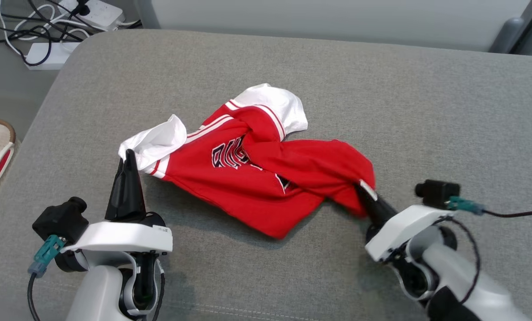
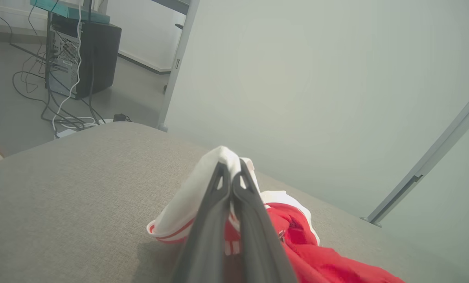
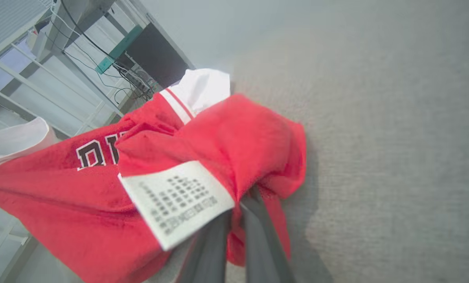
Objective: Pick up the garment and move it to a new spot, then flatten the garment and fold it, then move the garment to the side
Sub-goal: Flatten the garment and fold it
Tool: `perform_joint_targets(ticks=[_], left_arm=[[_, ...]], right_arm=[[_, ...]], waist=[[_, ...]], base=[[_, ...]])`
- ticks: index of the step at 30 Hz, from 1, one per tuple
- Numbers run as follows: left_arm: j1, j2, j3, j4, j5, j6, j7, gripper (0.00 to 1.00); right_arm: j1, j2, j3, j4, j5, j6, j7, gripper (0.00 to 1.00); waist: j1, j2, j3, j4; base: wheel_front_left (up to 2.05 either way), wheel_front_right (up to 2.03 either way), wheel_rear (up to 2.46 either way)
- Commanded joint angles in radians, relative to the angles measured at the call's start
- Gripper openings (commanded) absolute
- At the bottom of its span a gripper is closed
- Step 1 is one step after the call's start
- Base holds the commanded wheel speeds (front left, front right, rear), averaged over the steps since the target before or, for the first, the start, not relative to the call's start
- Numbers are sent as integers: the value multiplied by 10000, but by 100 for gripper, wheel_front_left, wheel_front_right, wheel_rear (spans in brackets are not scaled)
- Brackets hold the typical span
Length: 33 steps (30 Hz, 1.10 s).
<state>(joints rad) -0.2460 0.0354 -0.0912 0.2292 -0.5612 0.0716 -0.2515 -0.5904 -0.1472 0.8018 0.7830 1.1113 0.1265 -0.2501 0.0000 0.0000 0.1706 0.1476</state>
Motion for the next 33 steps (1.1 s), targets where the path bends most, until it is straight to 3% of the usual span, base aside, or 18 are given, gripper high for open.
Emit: perform_joint_targets(ticks=[1,9,13,16,20,26,32,33], left_arm=[[46,149,343,-344,-158,-62,-103,0],[619,149,2,-933,-1539,-468,-103,0],[722,149,-715,-1972,-2422,-699,-103,0],[817,149,-1563,-2946,-2629,-486,-103,0],[942,149,-2819,-2650,-2566,-239,-103,0],[657,149,-3688,-1132,-2417,344,-103,0],[303,149,-4410,204,-2276,891,-103,0],[267,149,-4514,452,-2179,1035,-103,0]], right_arm=[[-93,-272,-288,-450,-170,42,-113,0],[253,-1689,-3073,-2816,-1591,42,-115,0],[313,-2262,-4551,-4037,-2447,42,-115,0],[309,-2583,-5468,-4621,-3137,42,-115,0],[288,-2799,-5294,-3563,-3696,42,645,0],[-352,-2377,-4803,-1103,-4240,42,2401,0],[-1444,-1704,-4454,786,-4873,42,1935,0],[-1551,-1604,-4384,1017,-4940,42,1693,27]], waist=[[0,0,-124,-163],[0,0,-667,-900],[0,0,-993,-1061],[0,0,-1295,-1103],[0,0,-1256,-899],[0,0,-655,-438],[0,0,-199,-135],[0,0,-176,-118]], base=[[0,0,0],[0,0,0],[0,0,0],[0,0,0],[0,0,0],[0,0,0],[0,0,0],[0,0,0]])
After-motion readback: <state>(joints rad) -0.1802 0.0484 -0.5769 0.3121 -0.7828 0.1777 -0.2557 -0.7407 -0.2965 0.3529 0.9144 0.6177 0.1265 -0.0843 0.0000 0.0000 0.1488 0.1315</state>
